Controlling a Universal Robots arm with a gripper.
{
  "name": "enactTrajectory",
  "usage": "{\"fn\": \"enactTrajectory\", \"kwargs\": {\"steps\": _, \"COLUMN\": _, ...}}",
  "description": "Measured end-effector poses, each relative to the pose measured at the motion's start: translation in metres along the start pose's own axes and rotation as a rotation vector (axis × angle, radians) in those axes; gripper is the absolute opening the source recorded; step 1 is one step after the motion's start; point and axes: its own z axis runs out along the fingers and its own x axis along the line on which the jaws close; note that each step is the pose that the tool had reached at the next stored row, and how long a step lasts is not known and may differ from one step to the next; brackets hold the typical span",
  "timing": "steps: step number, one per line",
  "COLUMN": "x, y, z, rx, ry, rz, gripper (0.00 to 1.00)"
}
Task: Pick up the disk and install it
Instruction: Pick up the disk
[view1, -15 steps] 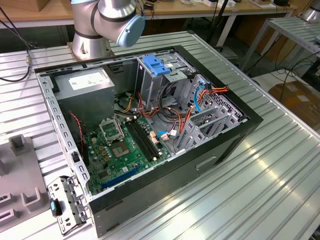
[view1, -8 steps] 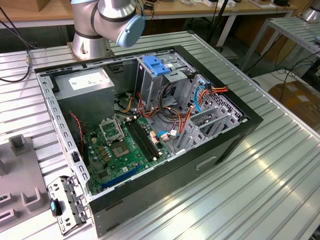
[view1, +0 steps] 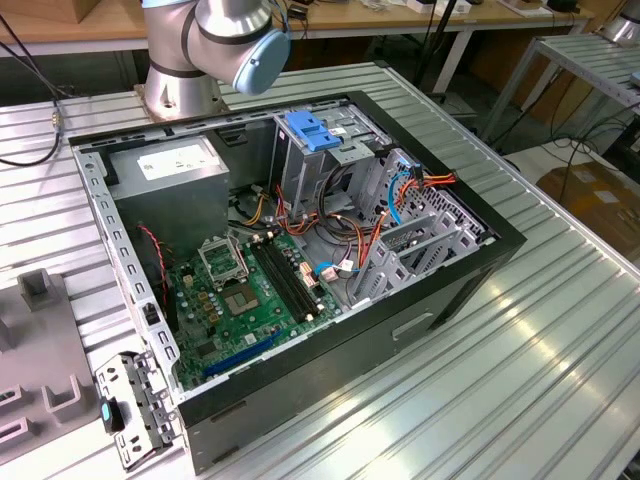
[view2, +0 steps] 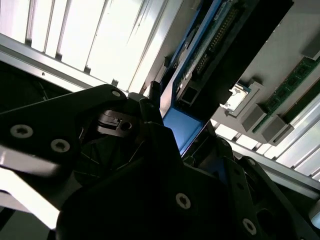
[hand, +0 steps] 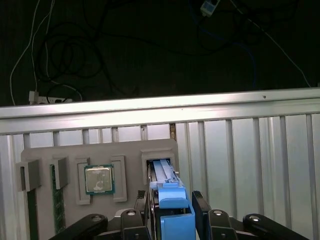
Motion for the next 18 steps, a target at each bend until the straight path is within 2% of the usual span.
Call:
{"fn": "enactTrajectory", "kwargs": {"steps": 4, "x": 0.0000, "y": 0.0000, "z": 0.0001, "rx": 0.0001, "ry": 0.0000, "rz": 0.000, "gripper": 0.47}}
{"fn": "enactTrajectory", "kwargs": {"steps": 5, "x": 0.0000, "y": 0.0000, "z": 0.0001, "rx": 0.0000, "ry": 0.0000, "rz": 0.000, "gripper": 0.37}}
{"fn": "enactTrajectory", "kwargs": {"steps": 18, "x": 0.0000, "y": 0.0000, "z": 0.0004, "rx": 0.0001, "ry": -0.0001, "rz": 0.000, "gripper": 0.37}}
